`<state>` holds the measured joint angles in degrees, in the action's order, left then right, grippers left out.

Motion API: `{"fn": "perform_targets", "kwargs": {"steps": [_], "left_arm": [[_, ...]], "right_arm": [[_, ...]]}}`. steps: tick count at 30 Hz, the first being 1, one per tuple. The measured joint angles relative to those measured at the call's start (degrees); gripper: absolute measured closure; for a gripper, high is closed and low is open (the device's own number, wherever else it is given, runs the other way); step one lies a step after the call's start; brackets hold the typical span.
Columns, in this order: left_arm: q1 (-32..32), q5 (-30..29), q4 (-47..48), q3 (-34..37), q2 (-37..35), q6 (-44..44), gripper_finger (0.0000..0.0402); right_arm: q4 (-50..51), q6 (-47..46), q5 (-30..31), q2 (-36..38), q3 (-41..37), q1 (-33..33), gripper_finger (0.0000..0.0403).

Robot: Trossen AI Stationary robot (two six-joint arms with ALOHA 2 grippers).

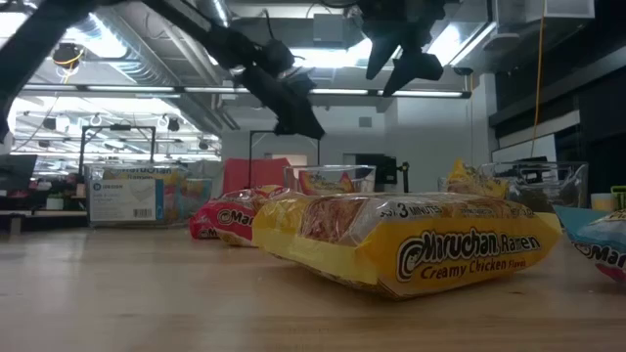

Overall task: Sort Maruchan noodles
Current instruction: Put the red noodle pack in the middle transparent basket

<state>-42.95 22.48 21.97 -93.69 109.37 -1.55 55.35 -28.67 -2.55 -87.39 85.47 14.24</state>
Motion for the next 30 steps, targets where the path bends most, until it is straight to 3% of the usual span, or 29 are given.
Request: {"fn": "perform_targets", "kwargs": {"steps": [5,7,10,13,15,18,23,30], "left_arm": [[0.92,16.98,27.21,-0.13,-10.9,6.13,0.0333],[3.07,18.55,38.56,-0.13,-15.16,4.41,0.0333],[7.51,10.97,52.92,-0.13,-20.79,3.12,0.0333],[15.31,-5.12,59.56,-0.12,-23.98,7.67,0.0333],[20.72,-14.25,59.6,0.53,-24.73,10.8,0.0333],[26.11,-20.52,53.97,3.29,-25.16,13.75,0.0333],[28.35,-18.24,42.25,12.14,-22.89,14.55,0.0333],[24.59,-17.45,33.4,24.41,-18.45,13.53,0.0333]], "right_arm": [[4.36,0.0,0.18,0.0,0.0,0.02,0.0162],[6.36,-0.02,1.18,0.0,0.0,0.02,0.0162],[8.76,-1.28,2.75,0.0,0.0,0.02,0.0162],[9.62,-3.21,2.88,0.0,-0.02,0.02,0.0162],[9.29,-4.64,3.09,0.0,-0.02,0.02,0.0162],[9.13,-7.06,3.08,0.0,-0.02,0.01,0.0162],[9.12,-7.32,2.41,0.0,-0.02,-0.02,0.0162],[8.88,-7.34,0.61,0.0,-0.04,-0.02,0.0162]]}}
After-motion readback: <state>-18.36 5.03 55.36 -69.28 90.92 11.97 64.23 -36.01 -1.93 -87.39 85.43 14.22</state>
